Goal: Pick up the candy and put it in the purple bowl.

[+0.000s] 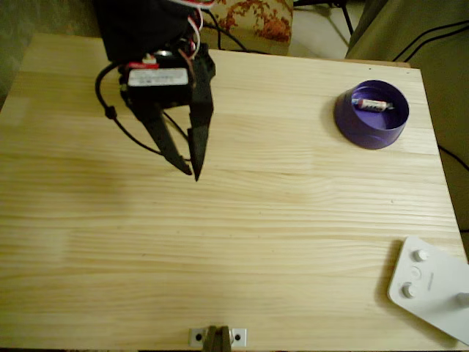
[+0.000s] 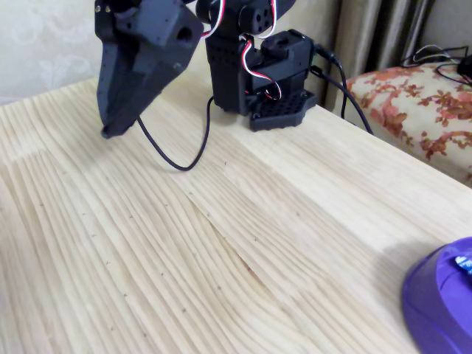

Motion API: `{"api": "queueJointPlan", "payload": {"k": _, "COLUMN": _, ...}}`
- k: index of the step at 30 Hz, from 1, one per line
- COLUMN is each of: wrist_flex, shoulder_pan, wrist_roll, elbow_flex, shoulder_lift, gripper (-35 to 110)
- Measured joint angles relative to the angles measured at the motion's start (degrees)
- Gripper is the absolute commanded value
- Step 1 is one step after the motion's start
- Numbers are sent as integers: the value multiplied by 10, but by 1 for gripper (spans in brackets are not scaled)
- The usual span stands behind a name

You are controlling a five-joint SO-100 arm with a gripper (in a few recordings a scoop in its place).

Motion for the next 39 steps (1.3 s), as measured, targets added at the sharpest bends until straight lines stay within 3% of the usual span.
{"api": "queueJointPlan", "payload": {"k": 17, "wrist_flex": 72, "shoulder_pan": 65, "wrist_roll": 11, "elbow_flex": 98, "shoulder_lift": 214, "gripper": 0}}
{"api": "queueJointPlan", "payload": {"k": 39, "wrist_flex": 86, "shoulder_pan": 63, "wrist_roll": 10, "elbow_flex": 107, "shoulder_lift": 218, "gripper": 0}}
